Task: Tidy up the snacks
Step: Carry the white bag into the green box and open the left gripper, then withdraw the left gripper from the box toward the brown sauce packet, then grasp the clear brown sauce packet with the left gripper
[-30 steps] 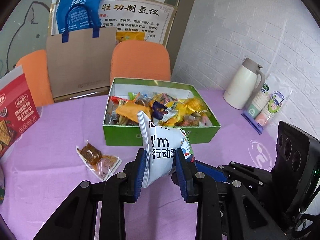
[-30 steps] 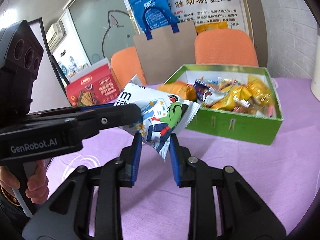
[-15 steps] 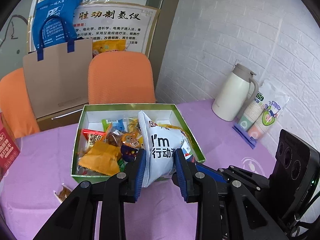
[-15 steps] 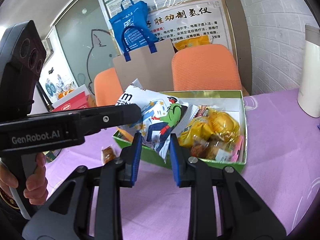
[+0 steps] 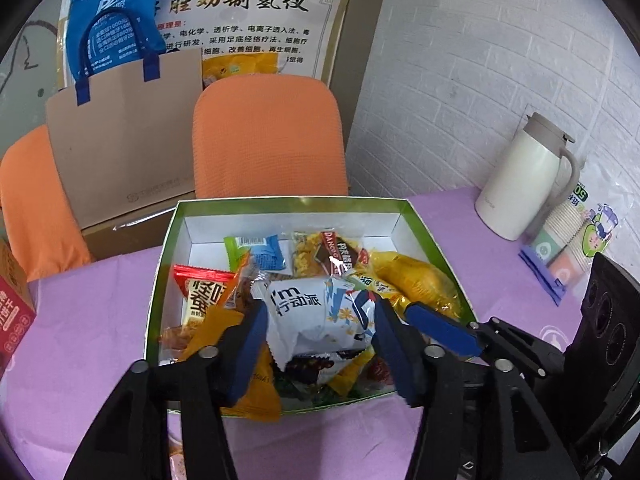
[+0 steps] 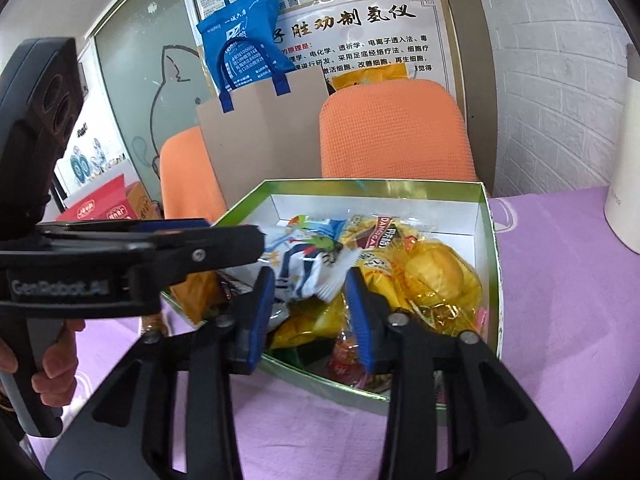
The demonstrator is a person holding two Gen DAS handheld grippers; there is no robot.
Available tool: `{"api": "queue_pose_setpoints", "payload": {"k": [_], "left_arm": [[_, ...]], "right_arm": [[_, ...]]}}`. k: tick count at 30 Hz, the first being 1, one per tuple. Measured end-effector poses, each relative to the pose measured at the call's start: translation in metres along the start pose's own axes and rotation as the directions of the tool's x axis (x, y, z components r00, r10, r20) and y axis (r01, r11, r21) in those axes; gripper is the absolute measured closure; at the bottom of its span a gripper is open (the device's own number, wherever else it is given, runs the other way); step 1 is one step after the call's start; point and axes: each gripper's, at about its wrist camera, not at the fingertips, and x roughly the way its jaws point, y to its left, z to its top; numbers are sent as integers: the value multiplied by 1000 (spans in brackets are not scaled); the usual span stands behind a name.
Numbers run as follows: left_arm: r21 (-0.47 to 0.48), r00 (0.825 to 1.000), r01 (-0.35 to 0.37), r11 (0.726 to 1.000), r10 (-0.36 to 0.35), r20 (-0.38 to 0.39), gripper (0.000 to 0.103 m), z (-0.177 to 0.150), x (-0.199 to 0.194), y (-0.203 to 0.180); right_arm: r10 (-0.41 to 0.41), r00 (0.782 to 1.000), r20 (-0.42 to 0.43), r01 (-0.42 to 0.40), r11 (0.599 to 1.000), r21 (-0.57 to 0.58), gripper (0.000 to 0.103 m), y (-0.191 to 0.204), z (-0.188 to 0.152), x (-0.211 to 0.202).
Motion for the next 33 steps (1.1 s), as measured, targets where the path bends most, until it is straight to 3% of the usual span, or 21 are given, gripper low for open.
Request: {"api": "queue_pose_setpoints", "payload": {"k": [2,6,9,12,15,27,33], "left_arm": [[-10,1000,-12,1000,13,9,25,-5,-1,5],[-21,999,-46,999,46,23,17,-9,-8,11],[-16,995,-91,996,91,34,12,-12,-17,11],[-16,985,-159,987,159,64,0,-17,-32,10],[-10,977,-195,981,195,86,0,-23,-48,11],[-28,972,-193,981,195,133,0,-55,-99,16],[-101,972,-192,976,204,117,0,-77,-114,50]], "right_arm": [[-11,1000,6,11,1000,0,41,1,-2,-4],[-9,1000,14,10,1000,-13,22,7,-4,-12],[-8,1000,19,8,1000,-19,18,13,-4,-18],[0,1000,21,1,1000,-17,0,18,-6,-27],[34,999,28,-34,999,-17,1,23,-10,-39],[68,998,6,-68,997,-30,1,54,-37,-64],[85,995,-55,-86,996,-17,1,65,-60,-60]]}}
